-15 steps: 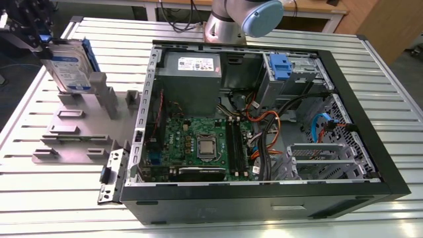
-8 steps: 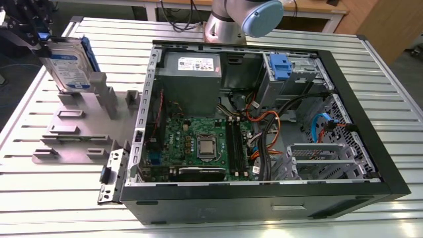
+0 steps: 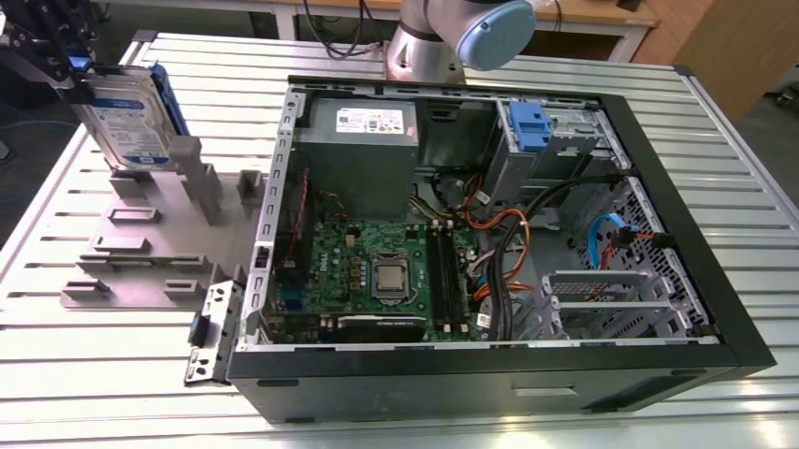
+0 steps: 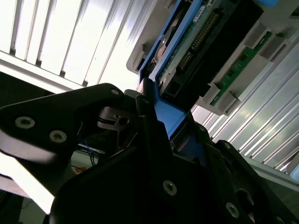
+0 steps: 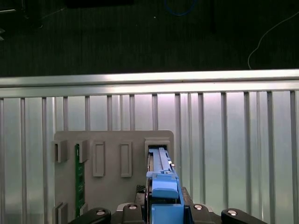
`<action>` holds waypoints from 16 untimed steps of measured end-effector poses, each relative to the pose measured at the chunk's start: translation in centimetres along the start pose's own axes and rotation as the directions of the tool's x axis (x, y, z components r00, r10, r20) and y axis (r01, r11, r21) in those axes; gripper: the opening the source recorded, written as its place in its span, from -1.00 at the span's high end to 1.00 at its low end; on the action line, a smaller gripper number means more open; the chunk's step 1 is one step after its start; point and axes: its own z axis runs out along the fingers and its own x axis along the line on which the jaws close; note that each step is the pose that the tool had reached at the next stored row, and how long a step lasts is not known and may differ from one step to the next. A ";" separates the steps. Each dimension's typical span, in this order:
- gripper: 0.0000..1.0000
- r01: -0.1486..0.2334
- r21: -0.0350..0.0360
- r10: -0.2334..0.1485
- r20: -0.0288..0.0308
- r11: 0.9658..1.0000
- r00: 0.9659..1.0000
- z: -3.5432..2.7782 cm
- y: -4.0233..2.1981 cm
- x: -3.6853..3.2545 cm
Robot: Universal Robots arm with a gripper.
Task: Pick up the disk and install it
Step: 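Pick up the disk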
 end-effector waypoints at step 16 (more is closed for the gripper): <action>0.27 0.000 0.004 0.000 0.000 1.000 1.000 -0.05 0.03 0.00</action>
